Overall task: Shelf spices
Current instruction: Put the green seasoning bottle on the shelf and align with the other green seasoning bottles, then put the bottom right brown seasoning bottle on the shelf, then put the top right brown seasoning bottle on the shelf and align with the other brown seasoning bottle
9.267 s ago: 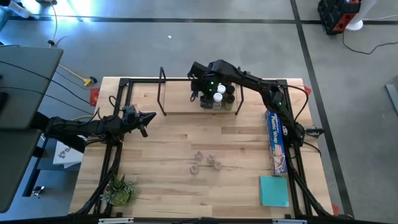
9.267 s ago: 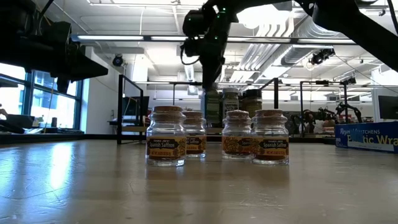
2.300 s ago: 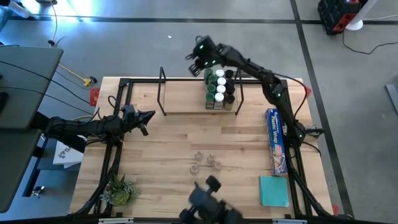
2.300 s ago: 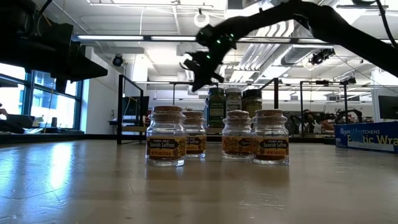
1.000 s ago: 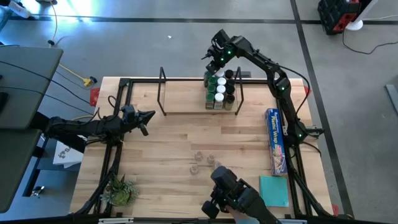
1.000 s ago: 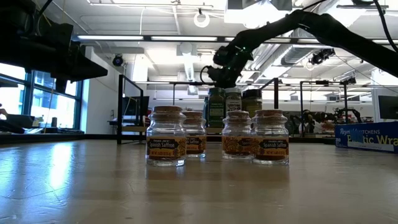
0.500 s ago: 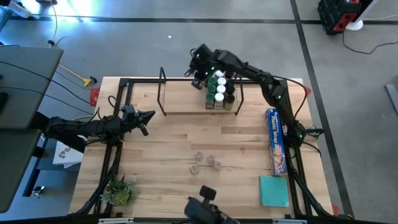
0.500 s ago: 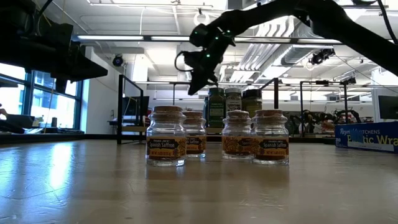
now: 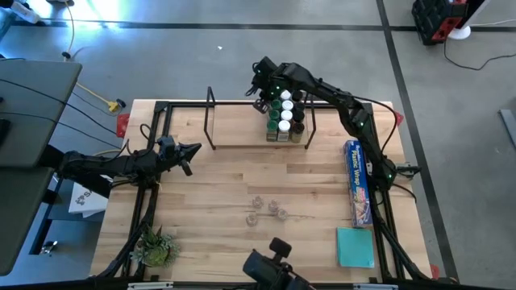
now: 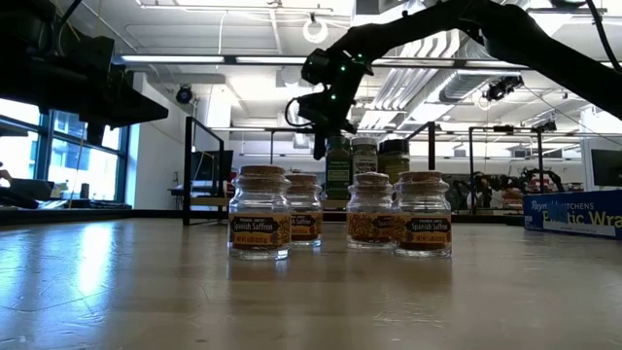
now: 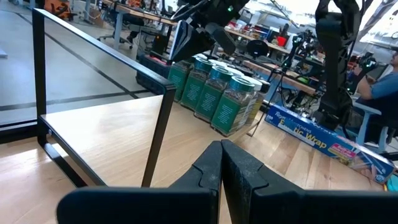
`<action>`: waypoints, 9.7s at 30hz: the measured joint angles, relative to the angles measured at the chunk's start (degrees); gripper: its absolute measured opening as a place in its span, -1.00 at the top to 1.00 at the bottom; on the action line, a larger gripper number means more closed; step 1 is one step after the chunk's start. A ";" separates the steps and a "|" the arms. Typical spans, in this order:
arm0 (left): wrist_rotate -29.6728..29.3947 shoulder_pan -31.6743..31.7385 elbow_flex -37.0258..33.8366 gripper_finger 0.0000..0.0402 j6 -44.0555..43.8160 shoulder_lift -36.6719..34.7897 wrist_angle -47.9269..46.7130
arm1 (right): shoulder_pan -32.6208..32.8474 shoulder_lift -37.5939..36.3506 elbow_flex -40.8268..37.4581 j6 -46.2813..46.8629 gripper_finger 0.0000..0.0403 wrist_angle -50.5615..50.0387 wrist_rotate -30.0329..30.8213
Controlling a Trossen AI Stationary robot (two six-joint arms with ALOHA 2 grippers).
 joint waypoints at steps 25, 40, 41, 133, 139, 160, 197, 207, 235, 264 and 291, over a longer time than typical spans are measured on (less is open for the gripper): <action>-0.02 0.01 0.01 0.97 0.00 -0.02 0.00 | 15.27 -18.14 0.02 5.88 1.00 -0.71 1.91; 0.00 0.01 -0.01 0.97 0.00 -0.02 -0.02 | 51.45 -19.04 -1.09 59.85 0.99 -29.39 13.62; -0.02 -0.01 -0.01 0.97 0.00 -0.02 -0.02 | 52.89 -19.00 -1.90 62.41 0.97 -29.58 12.81; -0.01 0.00 0.00 0.97 0.00 0.00 0.00 | 16.05 -14.71 -17.14 10.61 0.18 21.63 -1.82; -0.02 0.01 0.01 0.97 0.00 -0.02 0.00 | 9.64 -3.07 -3.98 6.71 0.18 11.34 -2.10; 0.01 0.01 0.01 0.97 0.00 0.00 -0.01 | 3.74 3.45 0.59 1.81 0.16 1.95 -1.62; 0.00 0.01 0.00 0.97 0.00 -0.02 0.00 | 6.82 2.54 0.00 -4.70 -0.30 2.27 6.95; 0.00 0.01 0.01 0.97 0.00 0.00 -0.02 | 9.43 1.14 0.00 -11.72 0.13 0.15 -1.30; 0.02 -0.01 -0.01 0.97 0.00 -0.02 -0.02 | 10.98 5.25 0.18 -10.30 0.92 1.24 8.74; -0.02 0.01 0.01 0.97 0.00 -0.02 0.00 | 47.82 -34.95 -50.62 27.24 1.00 21.69 9.60; 0.00 -0.01 -0.01 0.97 0.00 0.00 0.00 | 48.19 -27.96 -71.11 21.03 -0.34 50.66 3.42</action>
